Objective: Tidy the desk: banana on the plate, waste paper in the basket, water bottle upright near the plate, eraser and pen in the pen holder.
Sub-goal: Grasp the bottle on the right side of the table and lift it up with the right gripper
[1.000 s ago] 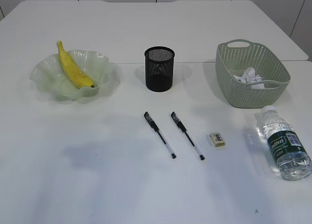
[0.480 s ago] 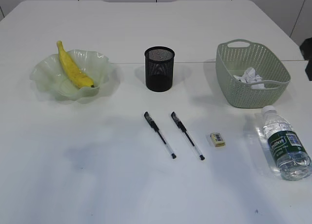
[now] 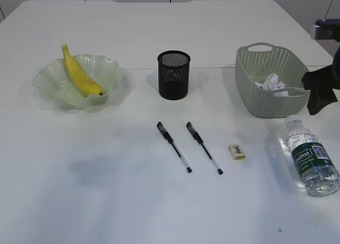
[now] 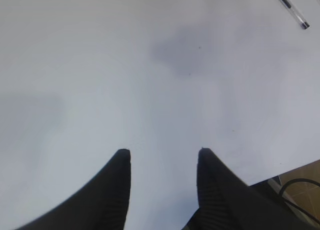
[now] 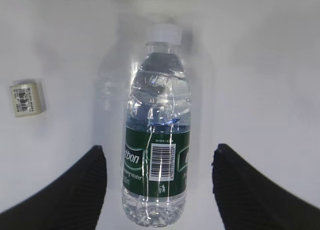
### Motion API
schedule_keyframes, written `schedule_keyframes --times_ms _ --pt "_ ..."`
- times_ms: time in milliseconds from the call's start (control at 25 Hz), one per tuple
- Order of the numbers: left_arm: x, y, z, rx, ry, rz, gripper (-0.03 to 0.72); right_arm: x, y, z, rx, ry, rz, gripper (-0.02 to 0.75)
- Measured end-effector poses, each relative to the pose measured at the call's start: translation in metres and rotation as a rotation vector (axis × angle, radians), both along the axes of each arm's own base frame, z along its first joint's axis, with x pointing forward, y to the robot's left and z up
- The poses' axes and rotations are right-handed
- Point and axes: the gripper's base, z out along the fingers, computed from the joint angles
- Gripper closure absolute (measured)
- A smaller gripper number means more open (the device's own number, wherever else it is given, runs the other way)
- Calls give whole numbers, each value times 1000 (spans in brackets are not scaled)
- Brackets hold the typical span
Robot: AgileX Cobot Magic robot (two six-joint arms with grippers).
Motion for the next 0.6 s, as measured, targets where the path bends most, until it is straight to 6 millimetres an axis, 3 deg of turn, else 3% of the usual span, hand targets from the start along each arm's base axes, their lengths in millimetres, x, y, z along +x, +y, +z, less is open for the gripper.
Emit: schedule_keyframes --times_ms 80,360,600 --pt "1 0 0 -2 -7 1 383 9 -4 -11 22 28 -3 239" --pt "2 0 1 -6 -23 2 383 45 -3 -19 37 33 2 234" --pt "2 0 1 -8 -28 3 383 67 -3 -36 37 64 2 151"
